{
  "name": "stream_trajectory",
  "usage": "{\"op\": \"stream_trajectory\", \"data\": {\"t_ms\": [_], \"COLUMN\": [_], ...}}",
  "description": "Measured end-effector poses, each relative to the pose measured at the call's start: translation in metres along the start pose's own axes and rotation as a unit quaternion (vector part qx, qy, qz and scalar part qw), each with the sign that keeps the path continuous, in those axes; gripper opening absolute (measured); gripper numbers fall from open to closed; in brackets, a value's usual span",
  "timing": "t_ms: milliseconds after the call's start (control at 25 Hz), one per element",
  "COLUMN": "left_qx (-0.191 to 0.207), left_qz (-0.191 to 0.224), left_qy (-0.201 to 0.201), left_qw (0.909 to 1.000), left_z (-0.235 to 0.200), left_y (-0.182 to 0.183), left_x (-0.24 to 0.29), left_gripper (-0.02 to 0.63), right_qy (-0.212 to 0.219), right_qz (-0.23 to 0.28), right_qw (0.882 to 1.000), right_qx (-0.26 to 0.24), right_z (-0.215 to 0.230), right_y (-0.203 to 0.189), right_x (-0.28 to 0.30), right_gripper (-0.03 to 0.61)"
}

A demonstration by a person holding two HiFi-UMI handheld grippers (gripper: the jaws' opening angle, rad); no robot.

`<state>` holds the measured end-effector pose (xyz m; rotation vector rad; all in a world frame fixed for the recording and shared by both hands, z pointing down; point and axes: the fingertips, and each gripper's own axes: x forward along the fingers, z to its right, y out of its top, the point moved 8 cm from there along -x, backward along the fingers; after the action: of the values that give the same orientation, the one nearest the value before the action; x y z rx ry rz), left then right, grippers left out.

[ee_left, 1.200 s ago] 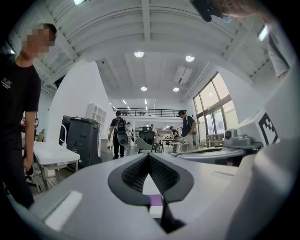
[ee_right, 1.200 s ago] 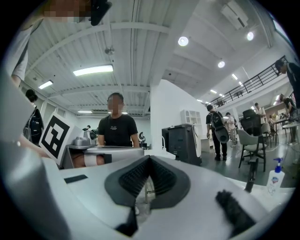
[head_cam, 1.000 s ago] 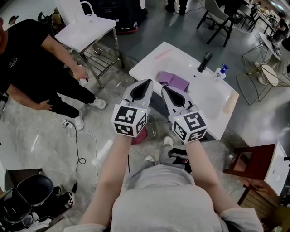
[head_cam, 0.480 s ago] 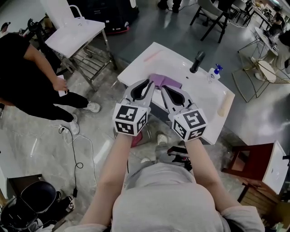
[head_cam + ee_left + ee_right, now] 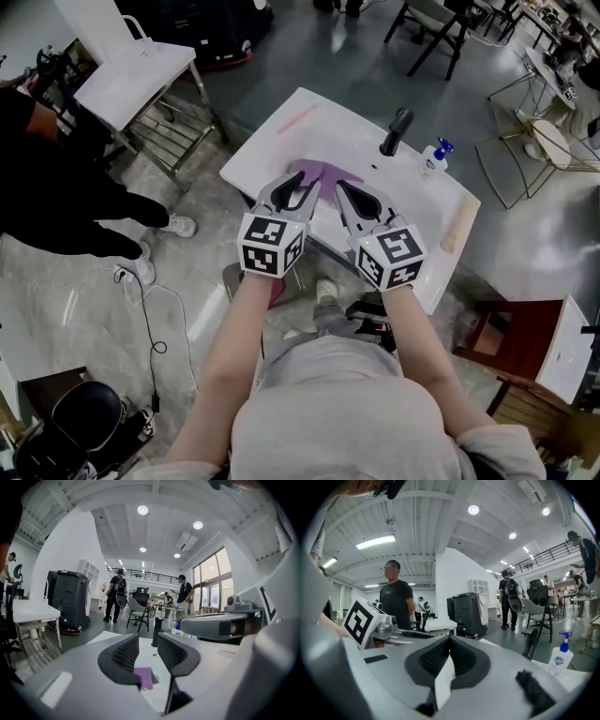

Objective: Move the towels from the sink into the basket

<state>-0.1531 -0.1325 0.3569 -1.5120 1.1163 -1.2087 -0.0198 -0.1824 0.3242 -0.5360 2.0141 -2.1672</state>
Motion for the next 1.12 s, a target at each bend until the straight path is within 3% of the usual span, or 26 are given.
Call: {"op": "stream_trajectory", "data": {"t_ms": [560,1120], "left_qx": [-0.038,-0.105], "left_qz": [-0.109,-0.253], "left_qy": [-0.002,-0.009], "left_qw": [0.9933,0.9618], "left_z": [-0.022,-0.032], "left_y": [-0.043,-0.089], "left_x": [0.085,0.16], "left_gripper": [0.182,0.288], "right_qy": [-0.015,-0.034], "right_qz": [-0.044,-0.067], "right_qw": [0.998,0.995], "right_qx": [0.036,0.067], "right_z": [0.061,0.105], "right_y": [-0.029,-0.053], "right_x": [0.027,0.037], "right_gripper": [0.017,0.018]}}
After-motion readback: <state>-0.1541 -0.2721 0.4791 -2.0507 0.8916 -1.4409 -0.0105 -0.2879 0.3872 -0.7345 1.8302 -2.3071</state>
